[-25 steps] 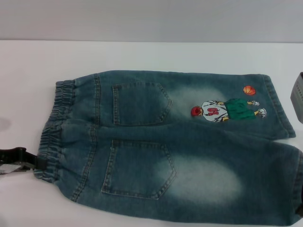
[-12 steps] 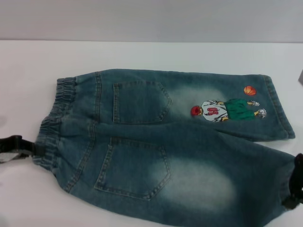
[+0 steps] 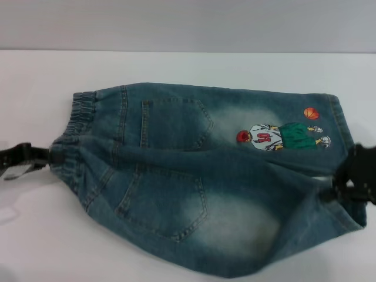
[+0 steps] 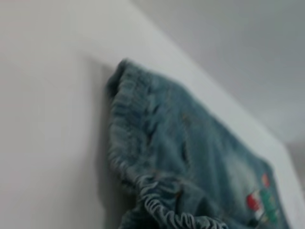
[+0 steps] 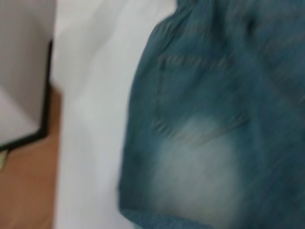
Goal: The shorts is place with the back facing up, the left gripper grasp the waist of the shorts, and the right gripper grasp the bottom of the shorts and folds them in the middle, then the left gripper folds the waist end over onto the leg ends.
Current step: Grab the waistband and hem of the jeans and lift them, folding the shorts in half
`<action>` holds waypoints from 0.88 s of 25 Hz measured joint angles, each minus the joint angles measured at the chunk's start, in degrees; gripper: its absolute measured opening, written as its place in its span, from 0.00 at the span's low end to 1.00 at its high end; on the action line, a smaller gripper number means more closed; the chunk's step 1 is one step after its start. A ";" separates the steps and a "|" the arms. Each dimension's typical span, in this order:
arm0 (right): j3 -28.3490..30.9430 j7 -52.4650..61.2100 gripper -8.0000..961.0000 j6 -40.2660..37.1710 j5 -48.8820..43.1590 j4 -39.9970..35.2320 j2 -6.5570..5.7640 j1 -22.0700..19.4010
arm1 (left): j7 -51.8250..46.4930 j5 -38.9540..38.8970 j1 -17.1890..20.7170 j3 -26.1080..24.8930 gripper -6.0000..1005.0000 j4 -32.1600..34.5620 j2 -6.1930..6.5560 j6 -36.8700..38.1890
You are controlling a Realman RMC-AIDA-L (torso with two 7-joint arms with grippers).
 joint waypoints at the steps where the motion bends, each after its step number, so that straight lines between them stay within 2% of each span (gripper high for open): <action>1: 0.88 -0.71 0.01 0.95 1.30 0.22 -0.22 -0.49 | 0.00 0.00 0.00 0.00 0.06 0.00 0.00 0.00; 3: 2.24 -2.00 0.01 3.62 4.62 0.68 -0.54 -1.65 | 0.60 -2.07 0.26 -0.50 0.06 0.02 -0.38 -0.07; 4: 2.81 -2.72 0.01 5.31 6.82 0.83 -0.64 -2.42 | 1.92 -5.90 0.76 -0.54 0.06 0.02 -0.76 0.07; 9: 4.71 -6.38 0.01 10.45 16.53 1.87 -1.06 -5.81 | 3.58 -10.18 0.99 -0.67 0.06 -0.02 -1.80 -0.53; 15: 5.42 -8.37 0.01 16.94 22.75 8.25 -3.56 -6.56 | 4.32 -15.00 1.65 -0.84 0.06 -0.13 -2.83 -2.59; 22: 6.09 -9.55 0.01 25.47 23.18 11.36 -3.27 -7.13 | 4.33 -16.70 1.68 -0.86 0.06 -0.14 -3.51 -6.15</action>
